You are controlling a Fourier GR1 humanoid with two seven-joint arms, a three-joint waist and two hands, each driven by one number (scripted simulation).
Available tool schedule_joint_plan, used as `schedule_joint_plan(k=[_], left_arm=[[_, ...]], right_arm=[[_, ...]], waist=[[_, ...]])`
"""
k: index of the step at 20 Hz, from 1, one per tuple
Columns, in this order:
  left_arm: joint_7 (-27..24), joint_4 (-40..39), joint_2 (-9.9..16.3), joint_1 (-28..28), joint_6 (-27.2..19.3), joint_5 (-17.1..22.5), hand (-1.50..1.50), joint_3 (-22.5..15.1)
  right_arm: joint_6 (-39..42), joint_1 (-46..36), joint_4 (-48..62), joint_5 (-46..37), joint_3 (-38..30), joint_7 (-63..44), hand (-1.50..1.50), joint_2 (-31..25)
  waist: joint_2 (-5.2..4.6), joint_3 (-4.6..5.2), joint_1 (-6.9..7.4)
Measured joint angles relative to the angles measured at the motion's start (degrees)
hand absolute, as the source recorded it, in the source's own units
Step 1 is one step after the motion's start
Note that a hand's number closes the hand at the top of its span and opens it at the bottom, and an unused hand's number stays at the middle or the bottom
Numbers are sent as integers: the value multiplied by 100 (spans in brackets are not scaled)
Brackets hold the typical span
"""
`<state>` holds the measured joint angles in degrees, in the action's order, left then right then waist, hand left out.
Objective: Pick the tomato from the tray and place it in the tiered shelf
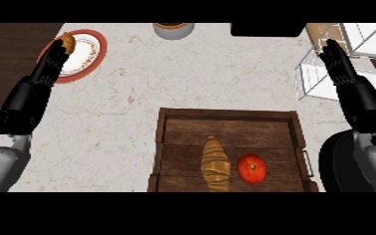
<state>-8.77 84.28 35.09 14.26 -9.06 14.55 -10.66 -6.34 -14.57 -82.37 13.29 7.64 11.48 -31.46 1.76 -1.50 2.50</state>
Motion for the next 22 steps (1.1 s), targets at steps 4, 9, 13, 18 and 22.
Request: schedule_joint_plan(k=[4,9,13,18,22], left_arm=[[198,115,-231,-192,-227,-159,0,-130],[392,2,-655,-406,-407,-148,0,-379],[546,-27,-882,-493,-481,-128,0,-532],[661,-231,-1208,-346,-574,-263,0,-709],[670,-335,-1401,-310,-551,-343,0,-733]], right_arm=[[-184,315,-388,184,-43,-407,-150,213],[-640,762,-478,816,-354,-735,150,828],[-1925,1390,-40,-259,-434,-691,-150,684],[-3120,2156,-401,-528,-533,263,-150,1687],[-2771,2835,-1005,-245,-488,845,-150,1956]], waist=[[-92,96,-197],[-166,87,-472],[-192,148,-548],[-172,146,-483],[-165,147,-400]])
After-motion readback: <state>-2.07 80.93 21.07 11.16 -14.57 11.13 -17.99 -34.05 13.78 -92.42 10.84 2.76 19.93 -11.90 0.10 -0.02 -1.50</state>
